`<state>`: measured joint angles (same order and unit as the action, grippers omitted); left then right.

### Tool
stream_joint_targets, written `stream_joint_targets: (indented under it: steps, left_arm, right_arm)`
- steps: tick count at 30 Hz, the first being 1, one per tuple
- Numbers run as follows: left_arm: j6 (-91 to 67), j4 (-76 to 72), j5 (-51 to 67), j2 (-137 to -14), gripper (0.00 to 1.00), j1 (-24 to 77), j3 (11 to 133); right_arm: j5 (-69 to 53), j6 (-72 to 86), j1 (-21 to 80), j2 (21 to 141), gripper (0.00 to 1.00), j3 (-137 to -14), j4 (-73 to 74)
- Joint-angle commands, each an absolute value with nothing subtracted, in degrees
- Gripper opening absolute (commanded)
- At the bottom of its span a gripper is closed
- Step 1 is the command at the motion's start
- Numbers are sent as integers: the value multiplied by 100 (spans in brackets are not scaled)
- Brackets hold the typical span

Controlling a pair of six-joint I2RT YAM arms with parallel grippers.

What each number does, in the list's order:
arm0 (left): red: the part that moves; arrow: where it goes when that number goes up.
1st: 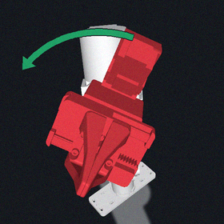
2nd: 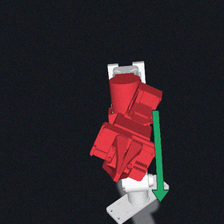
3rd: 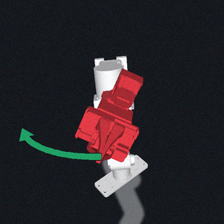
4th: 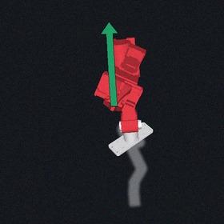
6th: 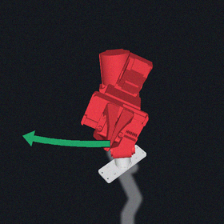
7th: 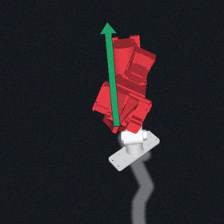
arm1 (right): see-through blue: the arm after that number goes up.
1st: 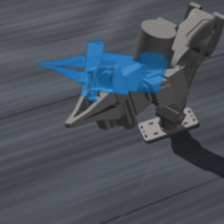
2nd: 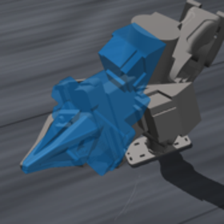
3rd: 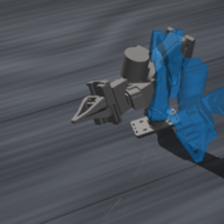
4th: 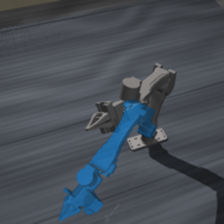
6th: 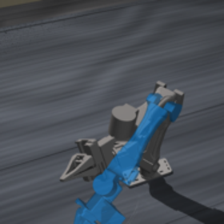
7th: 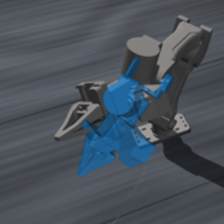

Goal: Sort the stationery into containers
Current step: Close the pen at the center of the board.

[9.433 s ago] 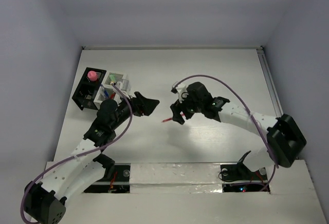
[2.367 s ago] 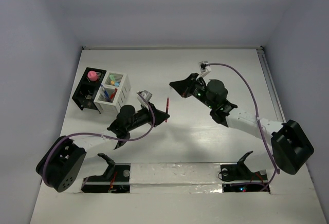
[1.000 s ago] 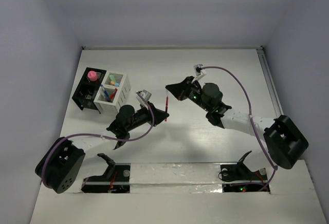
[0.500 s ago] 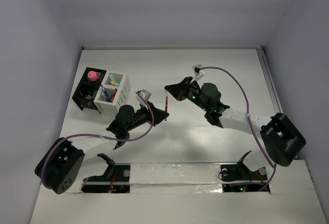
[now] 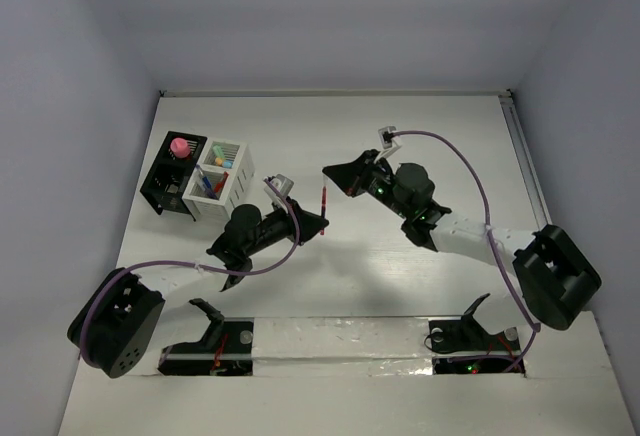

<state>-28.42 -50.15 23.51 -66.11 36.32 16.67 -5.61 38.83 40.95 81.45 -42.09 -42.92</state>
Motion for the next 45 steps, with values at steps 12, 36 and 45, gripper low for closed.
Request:
stream_joint_targets:
  steps: [12,36,45]
  left_arm:
    - [-2847,-5379,2373,-6416,0,3665,1811]
    - [-3533,-4826,2338,-5511,0,3665,2408]
    - [-3604,-4404,2444,-5274,0,3665,2953]
  right_arm:
    - [-624,3973,4201,8191,0,-4069,-4887]
    - [-729,3287,4930,7533,0,-3059,-4177]
    - [-1309,3392,5317,7199,0,-2971,-2611]
